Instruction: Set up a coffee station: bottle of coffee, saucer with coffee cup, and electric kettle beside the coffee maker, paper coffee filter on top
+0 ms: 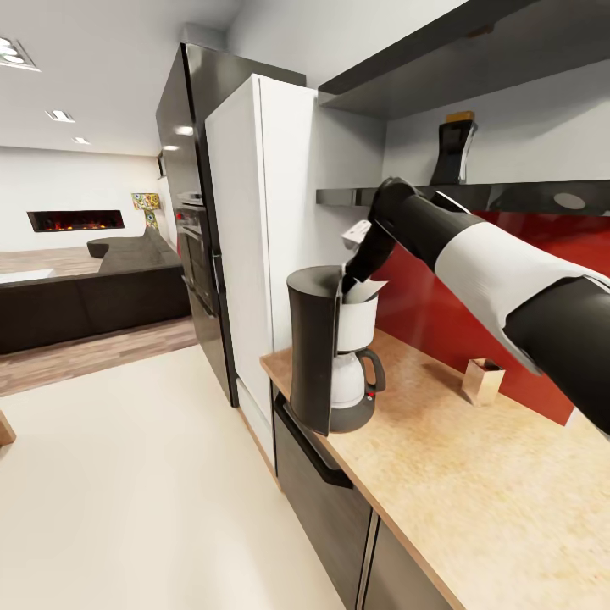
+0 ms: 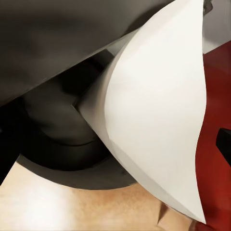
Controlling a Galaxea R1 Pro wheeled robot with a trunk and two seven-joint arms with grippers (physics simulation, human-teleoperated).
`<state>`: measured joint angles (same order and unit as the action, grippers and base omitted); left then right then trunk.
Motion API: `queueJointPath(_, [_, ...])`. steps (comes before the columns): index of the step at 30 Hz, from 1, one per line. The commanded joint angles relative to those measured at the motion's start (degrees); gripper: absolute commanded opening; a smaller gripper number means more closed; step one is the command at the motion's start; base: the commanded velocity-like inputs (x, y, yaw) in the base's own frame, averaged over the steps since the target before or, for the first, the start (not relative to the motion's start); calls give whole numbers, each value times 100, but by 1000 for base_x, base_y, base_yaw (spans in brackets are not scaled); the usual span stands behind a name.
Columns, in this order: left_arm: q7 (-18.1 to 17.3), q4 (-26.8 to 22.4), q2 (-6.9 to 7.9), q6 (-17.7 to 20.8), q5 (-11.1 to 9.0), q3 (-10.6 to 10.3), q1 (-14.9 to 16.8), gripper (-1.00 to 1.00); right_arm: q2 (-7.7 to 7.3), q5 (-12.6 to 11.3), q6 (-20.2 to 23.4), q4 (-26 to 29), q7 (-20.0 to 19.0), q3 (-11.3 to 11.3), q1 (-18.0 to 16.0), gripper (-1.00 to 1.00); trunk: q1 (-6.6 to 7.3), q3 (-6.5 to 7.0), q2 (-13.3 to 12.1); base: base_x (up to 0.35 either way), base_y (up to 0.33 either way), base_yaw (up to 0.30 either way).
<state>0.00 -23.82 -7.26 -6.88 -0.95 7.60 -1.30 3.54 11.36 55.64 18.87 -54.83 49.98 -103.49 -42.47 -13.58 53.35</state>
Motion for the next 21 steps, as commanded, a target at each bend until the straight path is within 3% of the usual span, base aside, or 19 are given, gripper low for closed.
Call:
queueJointPath(1, [0, -9, -4, -6, -8, 14, -2, 100, -4, 59, 8, 7, -54, 12, -5, 100, -1, -7, 5, 0, 0, 0])
queueJointPath(21, [0, -9, -4, -6, -10, 14, -2, 100, -20, 66, 8, 12, -54, 38, -31, 100, 43, 29, -75, 0, 0, 0])
